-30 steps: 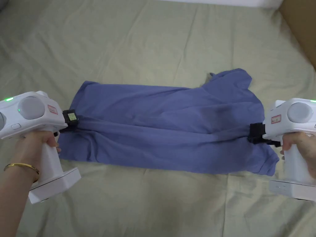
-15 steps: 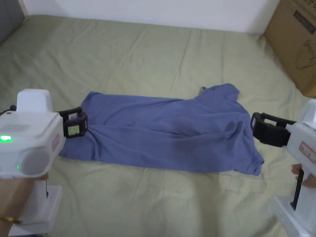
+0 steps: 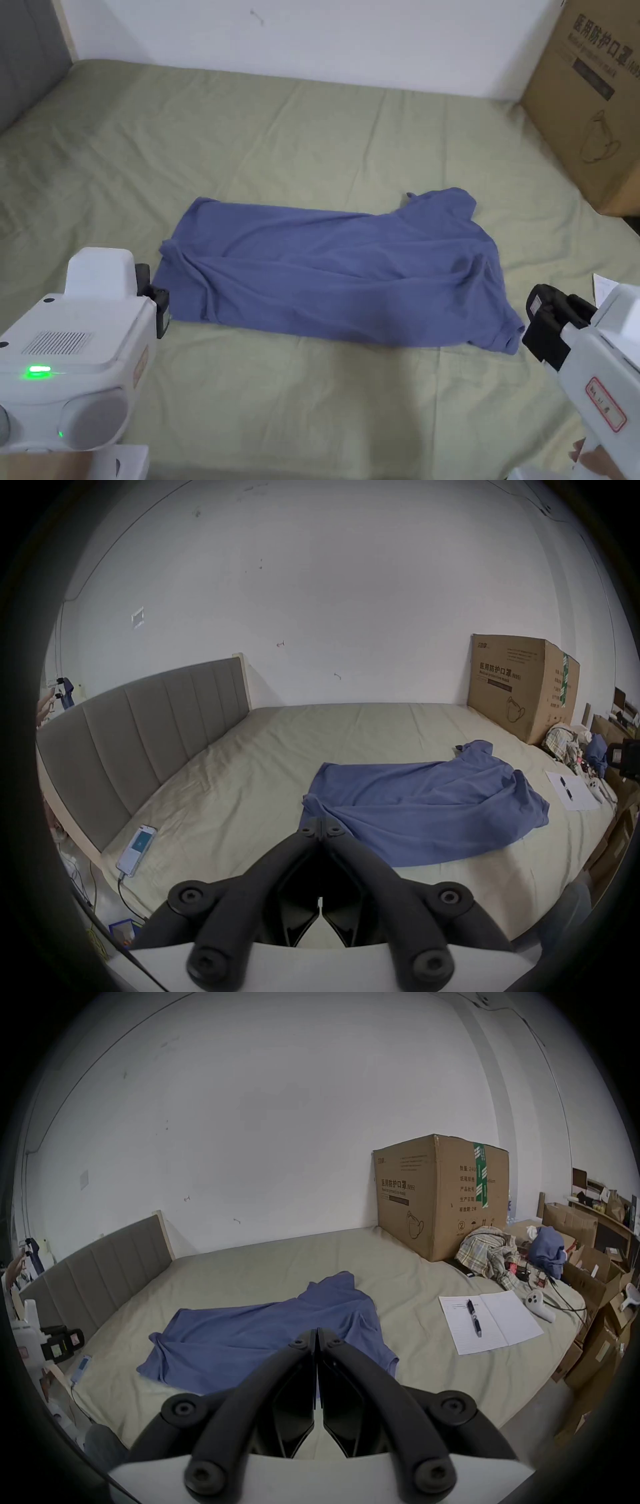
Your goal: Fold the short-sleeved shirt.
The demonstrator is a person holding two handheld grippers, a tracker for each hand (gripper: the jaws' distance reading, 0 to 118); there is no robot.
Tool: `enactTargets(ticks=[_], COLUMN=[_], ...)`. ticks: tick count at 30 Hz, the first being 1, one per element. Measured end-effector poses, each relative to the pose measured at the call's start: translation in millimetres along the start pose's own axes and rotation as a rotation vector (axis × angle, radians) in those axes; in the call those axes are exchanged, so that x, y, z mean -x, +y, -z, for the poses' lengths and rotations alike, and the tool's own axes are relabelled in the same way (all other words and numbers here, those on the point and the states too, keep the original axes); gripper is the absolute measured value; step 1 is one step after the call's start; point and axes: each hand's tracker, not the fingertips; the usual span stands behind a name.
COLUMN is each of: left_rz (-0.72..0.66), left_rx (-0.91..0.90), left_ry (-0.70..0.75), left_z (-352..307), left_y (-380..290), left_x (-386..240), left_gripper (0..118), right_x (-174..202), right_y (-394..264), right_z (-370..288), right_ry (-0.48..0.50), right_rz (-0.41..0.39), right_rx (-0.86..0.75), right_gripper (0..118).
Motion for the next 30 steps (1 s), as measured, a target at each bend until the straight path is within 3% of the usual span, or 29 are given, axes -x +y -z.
enactTargets(ticks=[8,9,12,13,15,16,22,26,27,28,30], left_rz=[-0.068,-0.092,-0.101,-0.078,-0.060,-0.050,-0.103,-0.111,-0.096,-0.114,-0.113], left_rx=[0.099,0.139,0.271,0.311,0.409,0.481,0.718,0.799,0.827,0.821,0.789], left_ry=[-0.019,-0.025,-0.035,-0.034,-0.041,-0.030,0.018,0.036,0.037,0.021,0.017], left_z=[42,55,100,118,153,171,242,255,256,251,245], left_y=[18,22,31,32,31,27,-2,-21,-25,-25,-18], left_x=[17,21,28,29,30,30,32,26,25,23,18], left_gripper=[0,5,50,72,94,98,100,99,90,64,46], right_x=[8,8,10,10,12,11,9,5,5,4,3], right_y=[6,8,11,11,10,10,7,3,3,3,2], right_z=[1,2,6,8,10,12,24,33,35,36,37], right_ry=[0.017,0.023,0.031,0.032,0.032,0.031,0.009,-0.002,-0.007,-0.010,-0.011], right_rz=[-0.039,-0.042,-0.043,-0.039,-0.041,-0.041,-0.041,-0.047,-0.050,-0.049,-0.051], right_rx=[-0.005,-0.008,-0.006,-0.005,0.000,0.005,0.049,0.080,0.087,0.092,0.095], right_gripper=[0,0,0,0,0,0,0,0,0,0,0])
